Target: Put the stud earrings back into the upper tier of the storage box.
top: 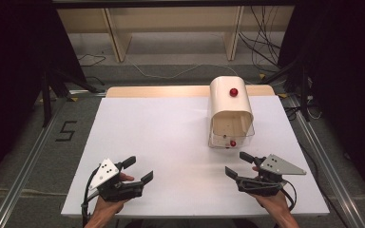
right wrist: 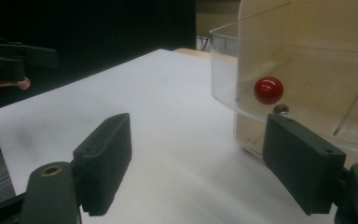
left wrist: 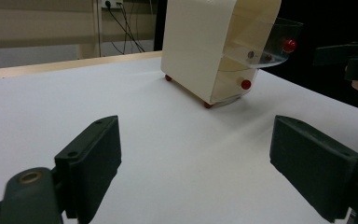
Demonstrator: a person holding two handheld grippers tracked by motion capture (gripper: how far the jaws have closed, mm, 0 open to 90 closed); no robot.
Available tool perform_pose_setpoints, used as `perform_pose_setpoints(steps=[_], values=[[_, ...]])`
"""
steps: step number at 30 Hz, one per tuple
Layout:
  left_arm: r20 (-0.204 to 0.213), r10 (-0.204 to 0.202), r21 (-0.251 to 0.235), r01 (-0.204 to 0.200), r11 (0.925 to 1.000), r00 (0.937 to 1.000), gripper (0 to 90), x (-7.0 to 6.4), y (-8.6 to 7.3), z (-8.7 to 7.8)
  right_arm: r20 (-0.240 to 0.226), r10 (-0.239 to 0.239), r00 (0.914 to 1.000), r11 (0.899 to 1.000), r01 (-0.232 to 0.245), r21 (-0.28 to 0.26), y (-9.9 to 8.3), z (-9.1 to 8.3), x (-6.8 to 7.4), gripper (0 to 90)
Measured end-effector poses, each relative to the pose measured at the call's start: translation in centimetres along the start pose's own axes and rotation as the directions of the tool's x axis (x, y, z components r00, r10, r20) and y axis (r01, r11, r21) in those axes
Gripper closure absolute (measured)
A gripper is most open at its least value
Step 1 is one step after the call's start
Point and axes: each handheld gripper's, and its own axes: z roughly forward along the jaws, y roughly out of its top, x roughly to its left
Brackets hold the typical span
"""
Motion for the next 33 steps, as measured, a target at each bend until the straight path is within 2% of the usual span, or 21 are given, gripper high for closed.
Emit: perform_pose_setpoints(steps=[6,14,33], values=[[0.014,0.0,0.014,0.0,0.9999,0.9999,16.0,-0.1,-0.1,0.1,0.031,0.008,0.9995,1.0,-0.007,-0.019,-0.4,-0.6,-0.1,22.3],[0.03,-0.003,0.026,0.003,0.9996,0.9995,16.0,-0.1,-0.1,0.2,0.056,0.018,0.9983,1.0,-0.017,-0.002,-1.3,-1.2,-0.4,20.5],[0.022,0.002,0.023,-0.003,0.9997,0.9997,16.0,-0.1,-0.1,0.2,0.061,0.015,0.998,1.0,-0.015,-0.006,-1.4,-1.3,-0.4,20.4]])
